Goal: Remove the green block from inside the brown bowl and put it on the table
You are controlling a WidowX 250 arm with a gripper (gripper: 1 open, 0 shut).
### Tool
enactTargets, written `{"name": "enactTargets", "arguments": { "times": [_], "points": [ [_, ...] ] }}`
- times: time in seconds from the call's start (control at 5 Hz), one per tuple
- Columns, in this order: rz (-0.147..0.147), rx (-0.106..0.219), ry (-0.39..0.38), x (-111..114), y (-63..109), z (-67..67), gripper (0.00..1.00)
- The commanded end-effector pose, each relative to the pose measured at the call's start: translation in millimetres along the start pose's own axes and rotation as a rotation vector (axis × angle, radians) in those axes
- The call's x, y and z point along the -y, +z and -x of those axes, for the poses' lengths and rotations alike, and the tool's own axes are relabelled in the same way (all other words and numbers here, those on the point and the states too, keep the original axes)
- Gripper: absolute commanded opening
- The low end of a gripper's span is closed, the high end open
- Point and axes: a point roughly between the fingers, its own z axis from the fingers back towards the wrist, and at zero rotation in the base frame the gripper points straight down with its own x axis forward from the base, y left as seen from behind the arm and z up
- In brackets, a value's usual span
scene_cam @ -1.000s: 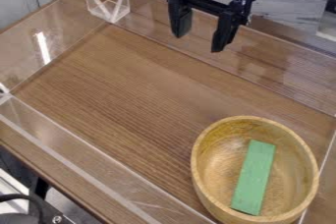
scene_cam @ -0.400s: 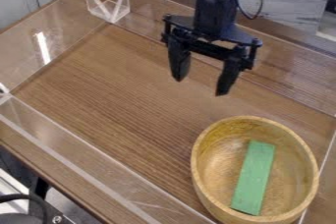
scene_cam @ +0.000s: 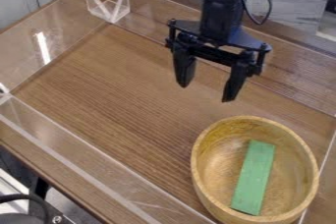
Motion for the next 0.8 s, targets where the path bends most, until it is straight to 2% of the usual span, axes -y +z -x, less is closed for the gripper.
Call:
{"name": "enactTargets", "arguments": {
  "times": [0.0, 0.4, 0.6],
  "points": [
    [0.010, 0.034, -0.007, 5.1, 8.2, -4.0, 1.00],
    [0.013, 0.021, -0.004, 23.0, 7.4, -0.1, 1.00],
    [0.024, 0.036, -0.015, 40.0, 11.8, 11.1, 1.00]
  ]
}}
